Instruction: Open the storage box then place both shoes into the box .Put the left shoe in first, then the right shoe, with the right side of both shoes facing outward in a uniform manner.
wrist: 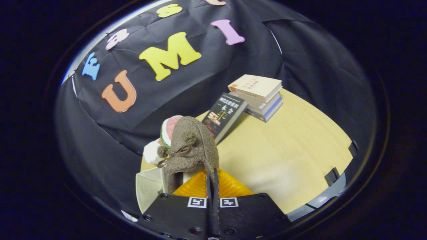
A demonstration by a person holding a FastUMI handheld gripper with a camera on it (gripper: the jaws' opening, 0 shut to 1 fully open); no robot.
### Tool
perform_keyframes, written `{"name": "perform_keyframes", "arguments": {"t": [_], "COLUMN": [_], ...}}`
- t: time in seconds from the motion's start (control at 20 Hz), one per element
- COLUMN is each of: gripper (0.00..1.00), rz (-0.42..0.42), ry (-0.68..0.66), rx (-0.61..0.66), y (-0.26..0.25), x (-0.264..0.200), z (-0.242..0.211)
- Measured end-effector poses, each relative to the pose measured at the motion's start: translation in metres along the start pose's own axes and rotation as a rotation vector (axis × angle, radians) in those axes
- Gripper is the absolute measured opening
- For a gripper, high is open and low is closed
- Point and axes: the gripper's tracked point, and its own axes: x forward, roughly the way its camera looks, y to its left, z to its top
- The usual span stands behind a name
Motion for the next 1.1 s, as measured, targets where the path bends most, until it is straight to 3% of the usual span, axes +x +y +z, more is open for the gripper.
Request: {"name": "perform_keyframes", "arguments": {"t": [0.25, 0.5, 0.75, 1.1], "gripper": [0.0, 0.0, 0.0, 0.0], "rz": [0.049, 0.059, 0.009, -0.119], "ry": [-0.001, 0.029, 0.044, 0.035], "rx": [-0.046, -0.112, -0.176, -0.288], "y": [0.092, 0.147, 0.165, 0.147], "x": [-0.001, 0.017, 0.036, 0.06], "z": [-0.041, -0.089, -0.129, -0.159]}}
